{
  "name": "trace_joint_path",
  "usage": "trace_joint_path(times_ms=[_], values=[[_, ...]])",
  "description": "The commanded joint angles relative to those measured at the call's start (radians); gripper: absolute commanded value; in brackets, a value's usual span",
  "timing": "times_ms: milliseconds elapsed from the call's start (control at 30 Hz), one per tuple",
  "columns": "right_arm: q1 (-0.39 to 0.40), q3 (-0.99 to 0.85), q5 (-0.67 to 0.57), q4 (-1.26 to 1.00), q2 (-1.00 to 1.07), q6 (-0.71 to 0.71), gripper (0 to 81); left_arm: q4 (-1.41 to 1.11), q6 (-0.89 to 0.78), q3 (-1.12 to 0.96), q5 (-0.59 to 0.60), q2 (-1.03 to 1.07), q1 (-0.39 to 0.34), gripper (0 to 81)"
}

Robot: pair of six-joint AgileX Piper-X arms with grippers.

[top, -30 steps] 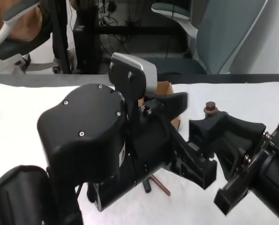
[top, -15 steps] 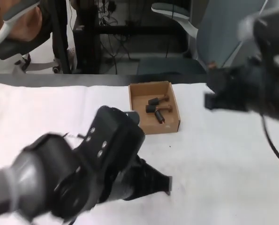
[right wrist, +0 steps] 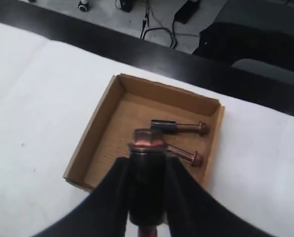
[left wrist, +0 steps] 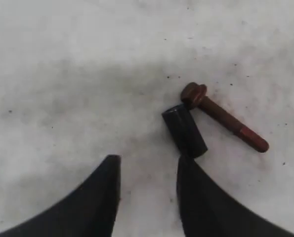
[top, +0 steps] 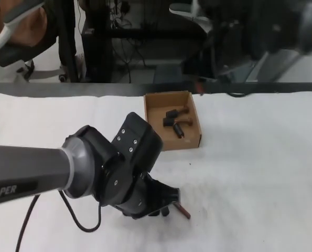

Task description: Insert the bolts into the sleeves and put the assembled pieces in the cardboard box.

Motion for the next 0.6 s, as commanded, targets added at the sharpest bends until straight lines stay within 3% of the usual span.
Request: trace_joint_path(times_ms=[0, 167, 467, 567], values=[[-0.003, -0.094, -0.032, 0.039, 0.077, -0.016, 0.6, 0.016, -0.014, -0.009, -0.05, -0.003, 0.01, 37.4], [-0.003, -0.196, -0.061, 0.066, 0.195, -0.015, 2.0, -0.026, -0.04, -0.021, -0.044, 0.0, 0.04, 36.1], [-0.003, -0.356, -0.062, 0.076, 0.345, -0.007, 37.7, -0.014, -0.059, -0.133, 0.101, 0.108, 0.034, 36.1], [-0.003, -0.374, -0.062, 0.143, 0.34, -0.039, 54.2, 0.044, -0.064, -0.146, 0.093, 0.134, 0.024, 36.1]])
